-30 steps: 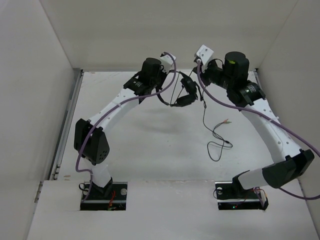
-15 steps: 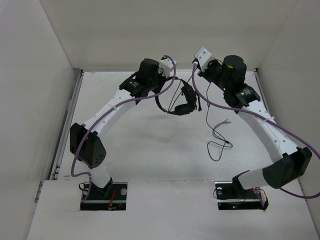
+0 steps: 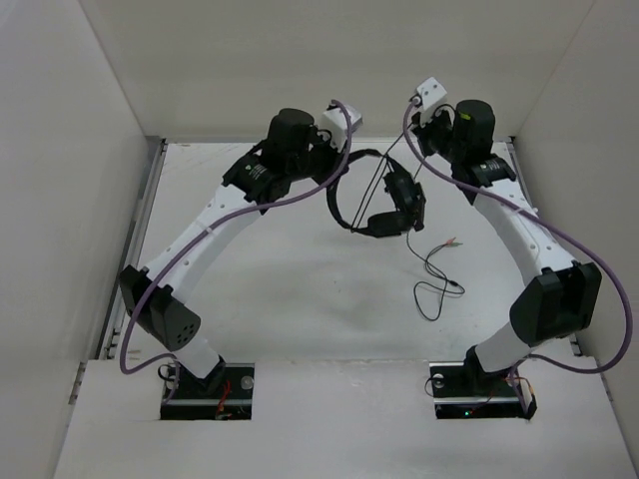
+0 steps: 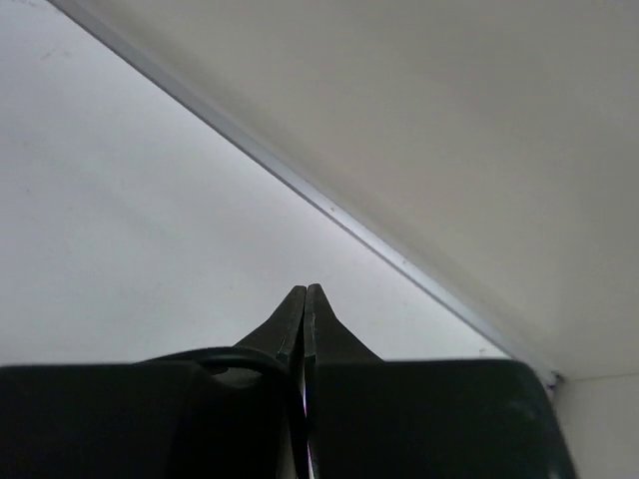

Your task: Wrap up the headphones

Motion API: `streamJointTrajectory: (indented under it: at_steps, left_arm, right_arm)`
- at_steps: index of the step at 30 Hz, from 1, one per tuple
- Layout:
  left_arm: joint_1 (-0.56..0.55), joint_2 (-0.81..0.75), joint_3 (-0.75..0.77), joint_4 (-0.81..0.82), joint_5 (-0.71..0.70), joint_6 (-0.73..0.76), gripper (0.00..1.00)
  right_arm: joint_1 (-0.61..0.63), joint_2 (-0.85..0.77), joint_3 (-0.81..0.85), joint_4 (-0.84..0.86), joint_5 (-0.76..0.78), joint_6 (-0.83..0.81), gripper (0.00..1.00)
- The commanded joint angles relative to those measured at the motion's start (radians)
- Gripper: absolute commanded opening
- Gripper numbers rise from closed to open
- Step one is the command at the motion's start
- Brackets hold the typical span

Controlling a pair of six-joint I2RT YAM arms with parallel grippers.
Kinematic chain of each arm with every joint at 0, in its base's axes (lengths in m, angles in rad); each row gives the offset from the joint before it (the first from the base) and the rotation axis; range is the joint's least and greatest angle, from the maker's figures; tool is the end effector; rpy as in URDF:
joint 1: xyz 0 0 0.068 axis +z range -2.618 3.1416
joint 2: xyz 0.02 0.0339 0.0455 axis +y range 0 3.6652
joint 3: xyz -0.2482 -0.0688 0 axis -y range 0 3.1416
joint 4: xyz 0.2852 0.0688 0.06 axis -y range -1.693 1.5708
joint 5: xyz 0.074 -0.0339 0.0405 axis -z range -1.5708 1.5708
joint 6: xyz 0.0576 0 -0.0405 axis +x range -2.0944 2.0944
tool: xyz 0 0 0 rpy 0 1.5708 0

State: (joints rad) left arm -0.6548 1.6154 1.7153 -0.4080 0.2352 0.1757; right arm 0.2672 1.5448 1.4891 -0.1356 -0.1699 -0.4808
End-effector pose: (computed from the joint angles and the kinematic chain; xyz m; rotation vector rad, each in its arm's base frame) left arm 0.3351 -0.2742 0.4102 0.9167 1.6723 -0.5477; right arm 0.4122 0.1229 0.3808 -0.7559 1.5886 -0.0057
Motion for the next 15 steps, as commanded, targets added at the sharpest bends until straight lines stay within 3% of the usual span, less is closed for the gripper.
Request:
streamJointTrajectory:
  at_steps: [1,10,15]
  left_arm:
    - [-0.001,-0.097,0.105,0.048,0.108,-0.076,0.01]
    - [-0.035,-0.005,0.432,0.009,0.184,-0.194,0.02]
    - [-0.036,0.069,0.599,0.021,0.2,-0.277,0.02]
  right_arm:
    - [-0.082,0.026,0.085,0.06,-0.127,0.23,0.07]
    - [-0.138,0.098,0.073,0.134,-0.426,0.563,0.07]
    - [-0.136,0.109,-0.022,0.322,-0.621,0.864,0.08]
